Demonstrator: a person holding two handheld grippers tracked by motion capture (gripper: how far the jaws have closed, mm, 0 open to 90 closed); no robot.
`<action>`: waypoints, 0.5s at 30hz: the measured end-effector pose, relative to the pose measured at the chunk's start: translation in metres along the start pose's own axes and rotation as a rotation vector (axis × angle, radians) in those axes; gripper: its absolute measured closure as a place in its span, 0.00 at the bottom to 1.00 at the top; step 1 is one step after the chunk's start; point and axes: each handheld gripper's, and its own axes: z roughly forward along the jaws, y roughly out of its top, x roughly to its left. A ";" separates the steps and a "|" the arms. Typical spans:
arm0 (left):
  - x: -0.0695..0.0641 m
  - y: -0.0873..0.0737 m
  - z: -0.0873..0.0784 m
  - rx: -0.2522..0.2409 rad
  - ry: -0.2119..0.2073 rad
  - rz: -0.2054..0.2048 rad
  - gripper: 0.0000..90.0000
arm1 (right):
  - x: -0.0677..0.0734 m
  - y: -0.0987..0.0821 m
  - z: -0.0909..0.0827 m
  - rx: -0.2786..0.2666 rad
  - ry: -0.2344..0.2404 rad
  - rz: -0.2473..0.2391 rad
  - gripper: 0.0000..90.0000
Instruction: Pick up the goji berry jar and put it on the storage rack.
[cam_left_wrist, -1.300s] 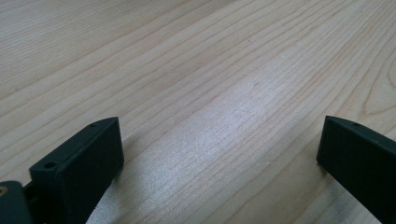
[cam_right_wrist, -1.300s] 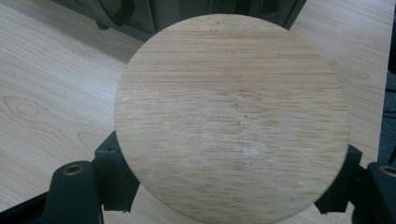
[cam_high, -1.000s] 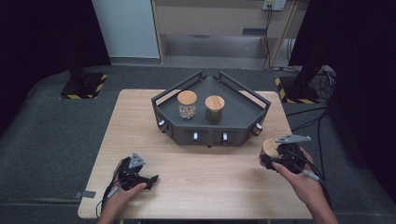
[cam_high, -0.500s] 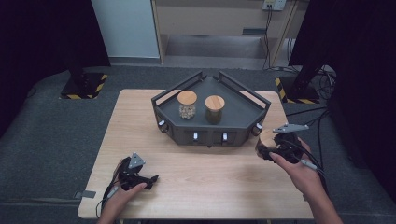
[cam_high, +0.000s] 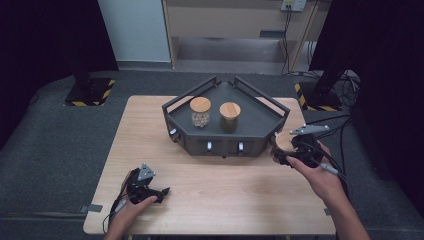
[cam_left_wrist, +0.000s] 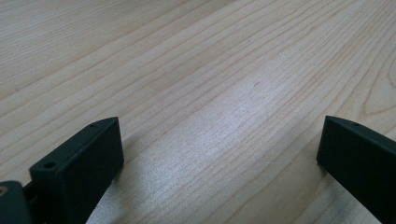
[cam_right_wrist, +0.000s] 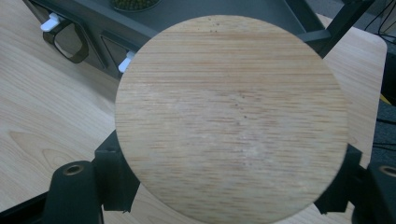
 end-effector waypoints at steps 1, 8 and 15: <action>0.000 0.000 0.000 0.000 0.000 0.000 0.00 | 0.000 0.002 0.000 0.000 -0.001 -0.001 0.29; 0.000 0.000 0.000 0.000 0.000 0.000 0.00 | 0.000 0.012 0.001 0.001 -0.006 -0.010 0.29; 0.000 0.000 0.000 0.000 0.000 0.000 0.00 | -0.002 0.022 0.001 0.004 -0.014 -0.017 0.29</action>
